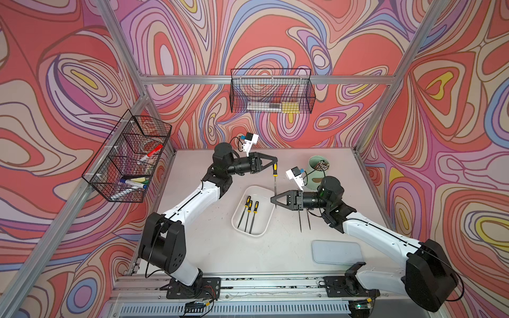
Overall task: Take the file tool out of the storage box
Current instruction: Pick up the file tool from the storage box.
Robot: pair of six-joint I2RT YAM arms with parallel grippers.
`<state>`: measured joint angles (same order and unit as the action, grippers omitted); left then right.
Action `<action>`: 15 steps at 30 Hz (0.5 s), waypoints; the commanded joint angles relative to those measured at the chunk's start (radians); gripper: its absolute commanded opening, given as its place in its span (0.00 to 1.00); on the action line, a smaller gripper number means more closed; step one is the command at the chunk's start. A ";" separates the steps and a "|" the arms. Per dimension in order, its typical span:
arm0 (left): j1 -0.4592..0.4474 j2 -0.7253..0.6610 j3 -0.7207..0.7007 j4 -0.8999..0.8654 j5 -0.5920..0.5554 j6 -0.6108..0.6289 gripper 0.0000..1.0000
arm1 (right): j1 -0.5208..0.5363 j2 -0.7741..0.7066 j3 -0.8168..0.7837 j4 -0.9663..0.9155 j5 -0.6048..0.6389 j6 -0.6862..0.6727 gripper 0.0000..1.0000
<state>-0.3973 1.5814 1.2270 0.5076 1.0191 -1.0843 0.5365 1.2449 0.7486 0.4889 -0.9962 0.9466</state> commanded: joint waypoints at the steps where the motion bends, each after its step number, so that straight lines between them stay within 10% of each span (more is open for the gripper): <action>1: 0.015 0.011 -0.013 0.061 0.007 0.005 0.10 | -0.011 -0.037 -0.007 -0.018 -0.011 -0.030 0.33; 9: 0.019 0.015 -0.021 0.100 0.013 -0.023 0.10 | -0.024 -0.045 -0.012 -0.045 -0.003 -0.047 0.29; 15: 0.020 0.019 -0.020 0.131 0.016 -0.049 0.10 | -0.027 -0.050 -0.017 -0.052 0.004 -0.050 0.46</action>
<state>-0.3847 1.5879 1.2163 0.5724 1.0203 -1.1244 0.5133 1.2190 0.7456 0.4374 -0.9916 0.9089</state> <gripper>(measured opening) 0.183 0.434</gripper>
